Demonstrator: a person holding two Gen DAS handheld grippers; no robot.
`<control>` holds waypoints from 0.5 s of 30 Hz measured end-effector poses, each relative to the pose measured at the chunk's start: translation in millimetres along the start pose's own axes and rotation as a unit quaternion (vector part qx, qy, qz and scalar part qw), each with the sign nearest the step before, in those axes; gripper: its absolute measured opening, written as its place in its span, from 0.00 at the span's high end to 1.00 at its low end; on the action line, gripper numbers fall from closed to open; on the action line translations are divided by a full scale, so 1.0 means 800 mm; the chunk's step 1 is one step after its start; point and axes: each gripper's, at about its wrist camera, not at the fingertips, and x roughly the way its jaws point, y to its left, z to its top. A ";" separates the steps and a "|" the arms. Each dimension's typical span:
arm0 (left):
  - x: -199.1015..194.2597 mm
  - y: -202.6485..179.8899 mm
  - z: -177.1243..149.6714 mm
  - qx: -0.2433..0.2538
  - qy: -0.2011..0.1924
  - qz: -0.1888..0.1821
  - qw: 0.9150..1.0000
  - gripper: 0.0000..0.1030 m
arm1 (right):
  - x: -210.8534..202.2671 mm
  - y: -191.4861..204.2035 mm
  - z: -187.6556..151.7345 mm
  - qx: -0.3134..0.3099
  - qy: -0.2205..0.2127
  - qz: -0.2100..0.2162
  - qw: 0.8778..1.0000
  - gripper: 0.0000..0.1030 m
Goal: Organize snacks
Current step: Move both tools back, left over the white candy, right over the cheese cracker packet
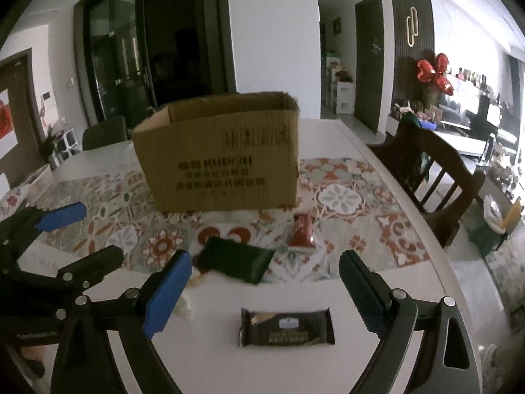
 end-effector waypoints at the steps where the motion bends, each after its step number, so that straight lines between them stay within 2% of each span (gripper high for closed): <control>1: 0.002 -0.001 -0.002 0.001 0.003 -0.002 1.000 0.20 | 0.000 -0.001 -0.004 0.001 0.003 0.000 1.000 0.11; 15: 0.043 -0.018 -0.035 0.010 0.041 -0.026 0.999 0.21 | 0.030 -0.012 -0.050 0.015 0.060 -0.002 0.998 0.11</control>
